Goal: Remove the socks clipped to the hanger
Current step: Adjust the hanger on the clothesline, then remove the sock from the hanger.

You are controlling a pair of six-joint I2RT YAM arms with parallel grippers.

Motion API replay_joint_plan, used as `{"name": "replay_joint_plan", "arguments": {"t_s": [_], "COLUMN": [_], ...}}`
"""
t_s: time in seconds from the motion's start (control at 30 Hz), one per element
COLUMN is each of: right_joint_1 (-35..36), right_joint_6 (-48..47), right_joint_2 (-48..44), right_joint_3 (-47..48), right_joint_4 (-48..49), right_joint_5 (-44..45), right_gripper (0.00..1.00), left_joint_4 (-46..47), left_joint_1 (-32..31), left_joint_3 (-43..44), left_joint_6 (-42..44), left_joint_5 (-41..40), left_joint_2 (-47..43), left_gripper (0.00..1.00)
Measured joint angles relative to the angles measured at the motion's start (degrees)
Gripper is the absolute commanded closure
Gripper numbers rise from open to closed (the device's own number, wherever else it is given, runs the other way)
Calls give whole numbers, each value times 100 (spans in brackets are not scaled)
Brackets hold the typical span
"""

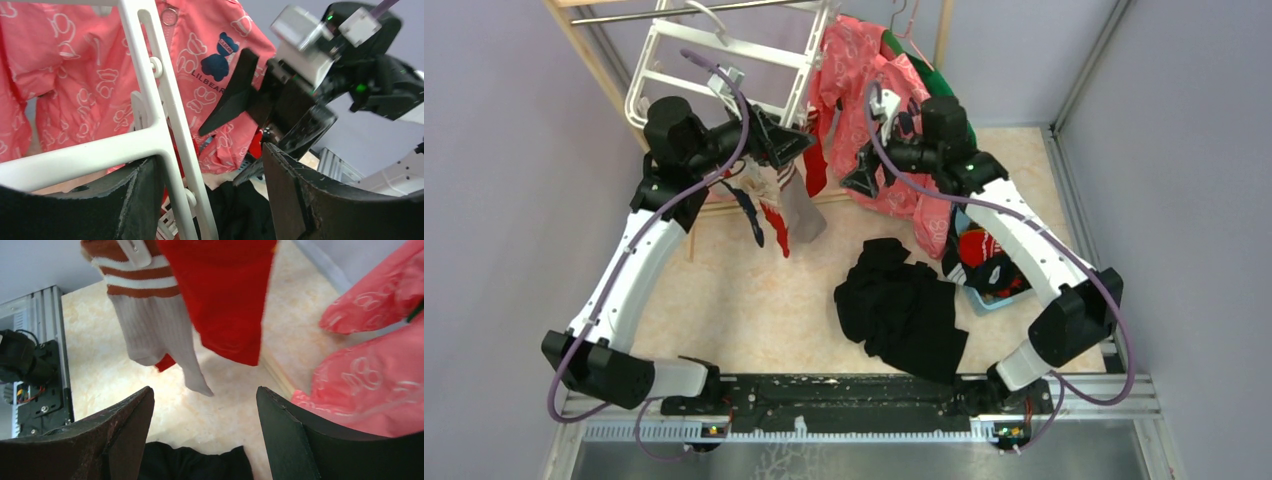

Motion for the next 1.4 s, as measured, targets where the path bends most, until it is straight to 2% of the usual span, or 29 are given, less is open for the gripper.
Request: {"name": "replay_joint_plan", "arguments": {"t_s": [0.2, 0.37, 0.53, 0.6, 0.63, 0.83, 0.93, 1.03, 1.23, 1.4], "right_joint_1": [354, 400, 413, 424, 433, 450, 450, 450, 450, 450], "right_joint_6": [372, 765, 944, 979, 1003, 1104, 1086, 935, 750, 741], "right_joint_2": [0, 151, 586, 769, 872, 1274, 1270, 1215, 654, 251], "right_joint_3": [-715, -750, -601, -520, -457, -35, 24, -31, -544, -597], "right_joint_4": [914, 1655, 1985, 1998, 1993, 1971, 1930, 1840, 1683, 1690], "right_joint_5": [-15, 37, 57, 63, 85, 59, 20, 22, 2, -103], "right_gripper": [25, 24, 23, 29, 36, 87, 99, 100, 100, 100], "left_joint_4": [651, 1086, 1259, 1270, 1270, 1228, 1137, 769, -387, -741], "left_joint_1": [0, 0, 0, 0, 0, 4, 50, 114, 166, 166], "left_joint_3": [-317, -522, -522, -522, -522, -522, -518, -439, 164, 651], "left_joint_6": [-468, -874, -1036, -1078, -1095, -1128, -1034, -715, 402, 1276], "left_joint_5": [422, 732, 870, 905, 916, 918, 863, 673, -223, -793], "left_joint_2": [-2, 0, 0, 2, 2, 0, -13, -81, -326, -595], "left_gripper": [20, 18, 14, 13, 12, 8, 4, 1, 1, 1]}}
